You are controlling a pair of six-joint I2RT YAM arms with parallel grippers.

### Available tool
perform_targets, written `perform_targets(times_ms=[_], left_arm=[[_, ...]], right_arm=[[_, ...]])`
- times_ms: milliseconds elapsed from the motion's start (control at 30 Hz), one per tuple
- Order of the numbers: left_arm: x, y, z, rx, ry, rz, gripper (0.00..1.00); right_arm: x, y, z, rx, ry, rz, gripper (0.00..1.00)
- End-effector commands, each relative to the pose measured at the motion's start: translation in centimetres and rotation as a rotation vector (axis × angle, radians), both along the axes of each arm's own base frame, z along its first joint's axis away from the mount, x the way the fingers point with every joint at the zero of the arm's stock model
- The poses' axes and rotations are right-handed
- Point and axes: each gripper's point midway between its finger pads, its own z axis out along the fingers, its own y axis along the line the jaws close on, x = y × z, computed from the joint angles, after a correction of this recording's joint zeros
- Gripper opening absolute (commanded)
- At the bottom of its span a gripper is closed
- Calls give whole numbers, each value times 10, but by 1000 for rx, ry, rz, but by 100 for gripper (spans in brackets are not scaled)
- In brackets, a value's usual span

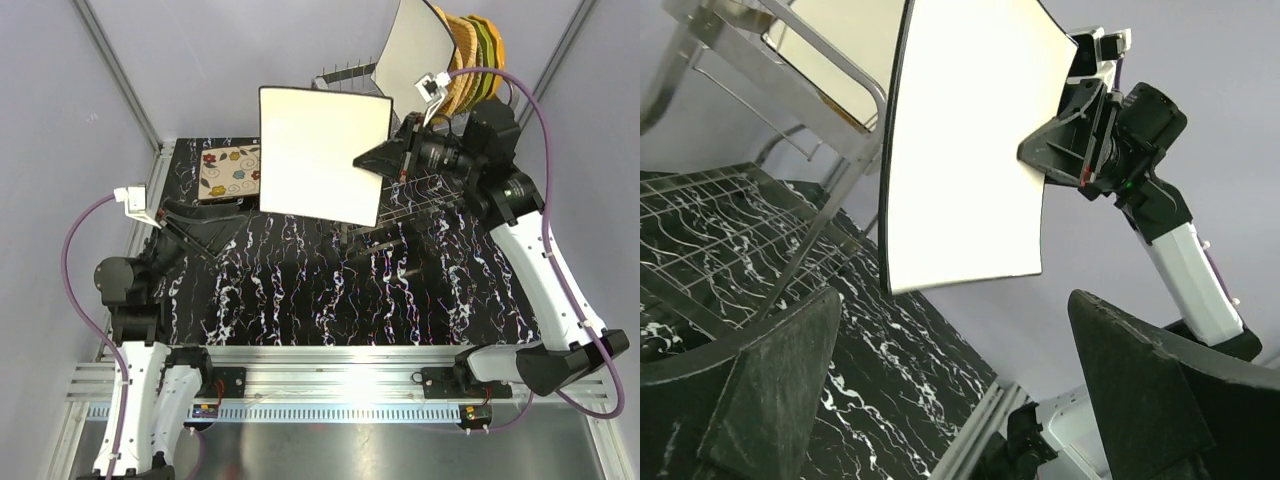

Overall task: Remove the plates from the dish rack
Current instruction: Pass the plate from the right arm to the left

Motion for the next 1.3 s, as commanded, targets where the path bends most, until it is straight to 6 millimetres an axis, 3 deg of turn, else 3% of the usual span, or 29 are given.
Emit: perform_targets(times_ms=[0,133,267,367,633,800,967,1067,1233,1267], left_arm=[[-7,-10,2,16,-8,-107,99],[2,-10,-14,53,68,-106,99],[2,-10,-18,85,73,-96,97],[1,-12,-19,87,74,-121,86],[-18,-21,-17,84,35,-227,73],[-22,-23,-20,82,30,-248,69],[-23,-24,-24,77,28,-257,57],[-21,-23,-24,74,21,-249,44],[-19,-22,-22,62,11,-224,0],[-18,-21,-22,59,11,-215,0]], right_arm=[[-60,2,63,100,-296,144,0],[-77,11,53,96,-289,210,0],[-88,23,42,91,-263,275,0],[-91,30,36,89,-249,296,0],[-81,42,27,82,-222,302,0],[-71,47,25,83,-211,288,0],[-65,54,22,93,-184,292,0],[-64,58,21,100,-174,296,0],[-61,61,18,104,-161,284,0],[-59,61,15,102,-154,280,0]])
